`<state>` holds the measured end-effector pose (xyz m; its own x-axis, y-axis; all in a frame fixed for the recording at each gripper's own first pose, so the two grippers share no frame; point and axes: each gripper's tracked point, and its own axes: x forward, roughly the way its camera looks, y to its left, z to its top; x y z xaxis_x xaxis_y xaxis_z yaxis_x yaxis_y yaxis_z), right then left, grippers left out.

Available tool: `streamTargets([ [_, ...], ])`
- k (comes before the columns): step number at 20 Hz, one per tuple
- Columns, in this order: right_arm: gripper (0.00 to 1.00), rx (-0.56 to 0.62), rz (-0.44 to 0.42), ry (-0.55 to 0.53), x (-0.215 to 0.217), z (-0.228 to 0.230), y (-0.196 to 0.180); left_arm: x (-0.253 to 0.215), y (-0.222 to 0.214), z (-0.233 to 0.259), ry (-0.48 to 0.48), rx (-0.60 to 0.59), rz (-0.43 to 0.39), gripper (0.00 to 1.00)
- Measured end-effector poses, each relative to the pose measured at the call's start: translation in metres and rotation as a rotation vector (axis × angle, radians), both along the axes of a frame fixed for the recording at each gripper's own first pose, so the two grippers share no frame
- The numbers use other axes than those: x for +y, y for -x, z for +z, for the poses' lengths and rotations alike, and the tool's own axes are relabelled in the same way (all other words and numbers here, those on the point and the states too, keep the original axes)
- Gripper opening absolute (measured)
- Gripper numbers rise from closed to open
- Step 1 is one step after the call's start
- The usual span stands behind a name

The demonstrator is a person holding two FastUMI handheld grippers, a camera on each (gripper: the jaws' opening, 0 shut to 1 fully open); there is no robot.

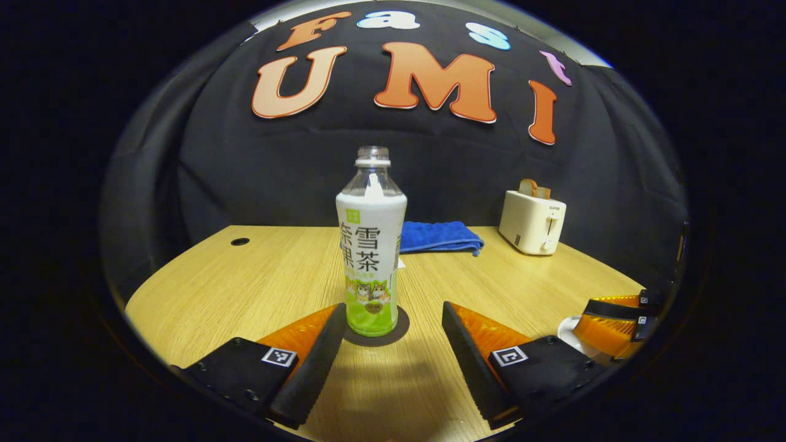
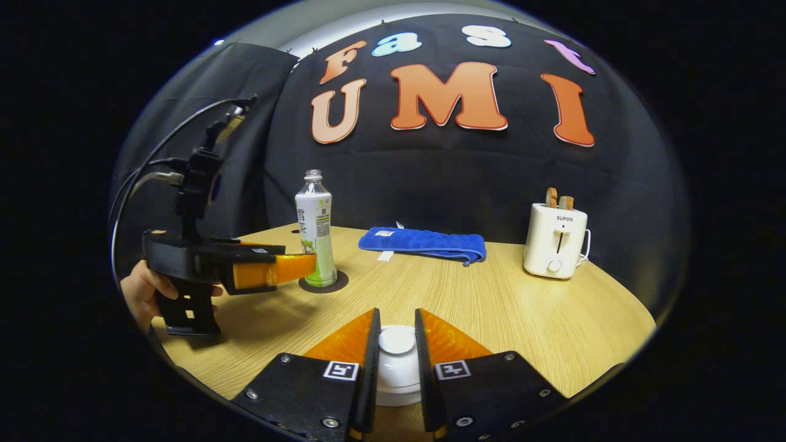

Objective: Open the teacup lid with one hand, grasp the water bottle and pour water into the teacup with the other hand; after pouring, place the water bottle on the coaster and then close the teacup lid.

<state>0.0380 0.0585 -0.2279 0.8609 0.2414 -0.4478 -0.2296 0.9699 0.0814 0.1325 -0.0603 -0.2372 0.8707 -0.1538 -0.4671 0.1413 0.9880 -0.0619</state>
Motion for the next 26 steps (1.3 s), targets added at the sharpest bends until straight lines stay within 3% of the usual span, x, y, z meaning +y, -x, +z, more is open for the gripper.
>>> streamTargets([
  [4, 0.64, -0.038, -0.044, -0.052, -0.001, 0.027, 0.0, 0.011, 0.016, 0.052, -0.026, -0.112, 0.025, 0.99],
  [9, 0.8, -0.158, -0.12, -0.043, -0.016, 0.081, -0.005, 0.029, 0.037, 0.102, -0.035, -0.202, 0.072, 0.99],
  [13, 0.82, -0.253, -0.175, -0.029, -0.029, 0.121, -0.004, 0.058, 0.052, 0.131, -0.092, -0.282, 0.144, 0.99],
  [26, 0.82, -0.391, -0.23, 0.021, -0.047, 0.179, 0.002, 0.097, 0.085, 0.229, -0.095, -0.505, 0.247, 0.98],
])
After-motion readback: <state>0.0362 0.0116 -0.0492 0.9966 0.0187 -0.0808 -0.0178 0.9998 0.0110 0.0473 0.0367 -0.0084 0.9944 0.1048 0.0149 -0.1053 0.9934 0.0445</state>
